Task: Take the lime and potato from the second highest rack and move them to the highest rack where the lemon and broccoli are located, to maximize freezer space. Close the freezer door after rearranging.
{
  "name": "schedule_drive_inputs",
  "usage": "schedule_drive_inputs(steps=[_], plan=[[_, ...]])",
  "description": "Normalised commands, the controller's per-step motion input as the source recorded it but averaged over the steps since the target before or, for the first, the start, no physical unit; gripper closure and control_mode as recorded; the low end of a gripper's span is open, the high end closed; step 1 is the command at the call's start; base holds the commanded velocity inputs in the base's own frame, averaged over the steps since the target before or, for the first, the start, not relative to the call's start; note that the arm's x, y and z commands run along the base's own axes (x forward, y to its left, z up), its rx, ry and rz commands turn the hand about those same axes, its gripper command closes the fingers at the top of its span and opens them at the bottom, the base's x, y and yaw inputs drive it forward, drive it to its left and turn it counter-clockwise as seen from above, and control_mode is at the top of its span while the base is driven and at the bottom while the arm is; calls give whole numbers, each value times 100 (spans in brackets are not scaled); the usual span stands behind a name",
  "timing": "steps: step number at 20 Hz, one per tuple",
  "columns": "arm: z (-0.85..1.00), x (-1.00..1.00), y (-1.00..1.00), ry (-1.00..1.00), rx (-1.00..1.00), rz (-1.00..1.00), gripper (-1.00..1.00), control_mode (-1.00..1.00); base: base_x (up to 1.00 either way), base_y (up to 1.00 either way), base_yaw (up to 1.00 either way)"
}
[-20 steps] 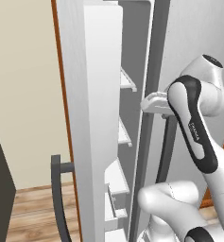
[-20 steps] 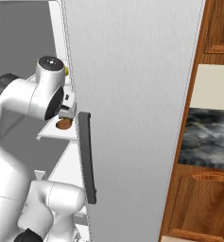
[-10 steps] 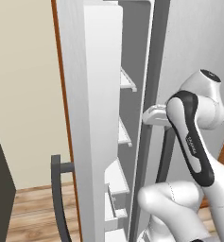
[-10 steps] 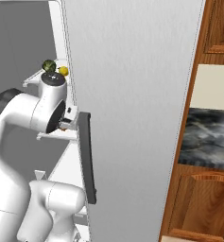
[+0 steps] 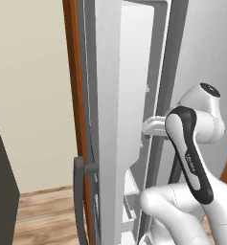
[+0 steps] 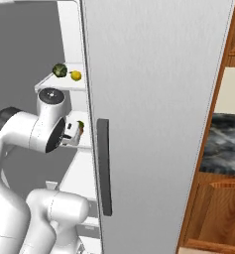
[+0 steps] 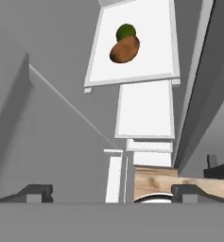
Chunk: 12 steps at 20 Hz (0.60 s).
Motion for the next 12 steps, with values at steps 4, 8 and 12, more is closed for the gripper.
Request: schedule_drive_inputs(steps=[4,8,12], plan=[[0,0,0,0,0,0,-100,100,47,56,-16],[0,0,0,0,0,0,-100,100,51,-1,-16],[0,0,0,0,0,0,-100,100,80,0,-12]])
